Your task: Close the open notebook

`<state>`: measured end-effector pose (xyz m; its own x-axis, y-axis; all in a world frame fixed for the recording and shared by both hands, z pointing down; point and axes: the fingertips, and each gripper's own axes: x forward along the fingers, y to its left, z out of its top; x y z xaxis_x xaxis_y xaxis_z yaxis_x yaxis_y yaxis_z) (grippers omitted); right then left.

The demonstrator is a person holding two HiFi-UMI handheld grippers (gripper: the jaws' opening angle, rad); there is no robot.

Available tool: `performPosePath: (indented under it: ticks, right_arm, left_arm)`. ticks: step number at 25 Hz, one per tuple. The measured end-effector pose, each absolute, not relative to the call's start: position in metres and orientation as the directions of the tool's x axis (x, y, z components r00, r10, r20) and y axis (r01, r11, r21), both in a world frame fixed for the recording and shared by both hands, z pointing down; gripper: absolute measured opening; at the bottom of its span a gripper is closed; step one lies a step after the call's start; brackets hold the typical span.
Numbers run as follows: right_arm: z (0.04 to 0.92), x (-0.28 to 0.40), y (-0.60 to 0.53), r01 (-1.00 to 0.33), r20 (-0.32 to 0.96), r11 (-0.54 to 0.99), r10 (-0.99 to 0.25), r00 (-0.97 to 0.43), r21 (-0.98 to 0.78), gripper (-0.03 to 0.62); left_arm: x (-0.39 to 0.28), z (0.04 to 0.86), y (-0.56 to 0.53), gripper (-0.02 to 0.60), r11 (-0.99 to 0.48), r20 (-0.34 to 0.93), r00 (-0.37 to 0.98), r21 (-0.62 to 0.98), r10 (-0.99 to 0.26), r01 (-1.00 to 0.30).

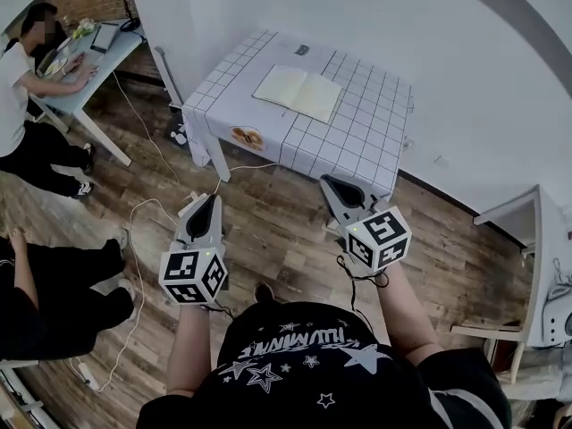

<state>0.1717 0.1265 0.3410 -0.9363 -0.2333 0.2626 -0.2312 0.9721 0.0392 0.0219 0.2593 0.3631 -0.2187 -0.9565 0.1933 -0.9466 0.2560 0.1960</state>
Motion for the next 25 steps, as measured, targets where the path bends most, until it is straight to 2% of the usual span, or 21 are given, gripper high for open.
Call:
performPosePath:
  ticks: [6,16,25]
  right_arm:
    - [0.340,0.143,0.120,-0.285,0.252,0.957,-0.289,-0.923,0.056,0.015]
    - [0.368,0.144,0.092,-0.323,0.329,0.945,-0.319,-0.889,0.044,0.015]
    - [0.370,0.064,0.031,-0.258,0.261,0.966,-0.244,-0.934,-0.019,0.015]
  left_arm:
    - [-0.008,0.363,0.254,0.008,0.212,0.194,-0.177,0.182,-0.965,-0.960]
    - [-0.035,0.385,0.226,0.008,0.217,0.224,-0.168,0.216,-0.960,-0.952]
    - [-0.071,0.389,0.193,0.008,0.291,0.268,-0.238,0.181,-0.934,-0.940]
